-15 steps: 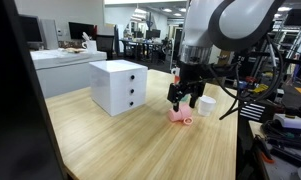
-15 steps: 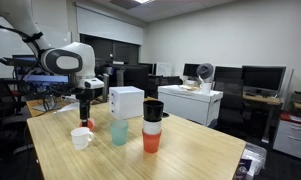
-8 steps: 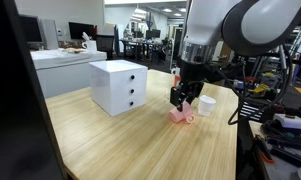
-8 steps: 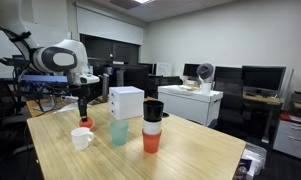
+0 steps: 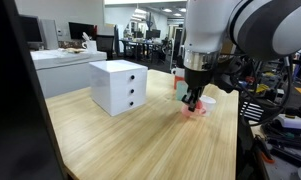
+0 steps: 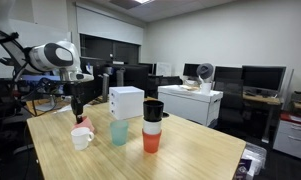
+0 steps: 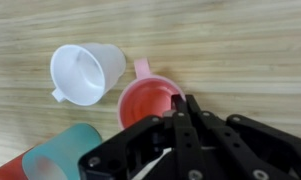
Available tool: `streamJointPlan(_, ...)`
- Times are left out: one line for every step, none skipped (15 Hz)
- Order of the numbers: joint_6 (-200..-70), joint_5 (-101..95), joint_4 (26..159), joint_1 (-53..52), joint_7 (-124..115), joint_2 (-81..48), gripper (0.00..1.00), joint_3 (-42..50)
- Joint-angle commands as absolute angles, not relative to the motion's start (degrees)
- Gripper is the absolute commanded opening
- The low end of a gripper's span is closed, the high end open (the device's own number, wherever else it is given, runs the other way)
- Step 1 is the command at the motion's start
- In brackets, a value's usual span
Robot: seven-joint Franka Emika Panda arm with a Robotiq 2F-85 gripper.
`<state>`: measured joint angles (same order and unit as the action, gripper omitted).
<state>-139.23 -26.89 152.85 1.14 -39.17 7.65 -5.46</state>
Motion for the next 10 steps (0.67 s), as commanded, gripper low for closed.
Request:
streamJointPlan(-133.6,-25.0,151.8,0.0,-32.9,8.0,0.05,-5.8)
streamJointPlan(-132.3,-23.5,151.2,-0.3,-30.4,7.9,0.05,-5.4)
streamJointPlan(-130.5,-22.6,150.3,-0.1,-28.1,7.6,0.05,-5.0)
streamJointPlan(-129.0,-21.9,149.4,0.2,-25.9,7.1,0.05,-4.5)
streamJointPlan(-127.4,-20.9,148.5,0.4,-23.3,6.7,0.05,-3.9)
streamJointPlan(-126.1,-20.4,147.7,0.7,-21.3,6.4,0.05,-3.3)
streamJointPlan(-124.9,-19.5,146.9,0.8,-19.0,6.1,0.05,-2.6)
streamJointPlan(-123.8,-18.8,146.2,0.9,-16.8,5.7,0.05,-1.8)
streamJointPlan(-122.7,-18.7,145.6,1.2,-15.5,5.2,0.05,-1.2)
streamJointPlan(-121.6,-18.4,144.9,1.5,-13.6,4.6,0.05,-0.5)
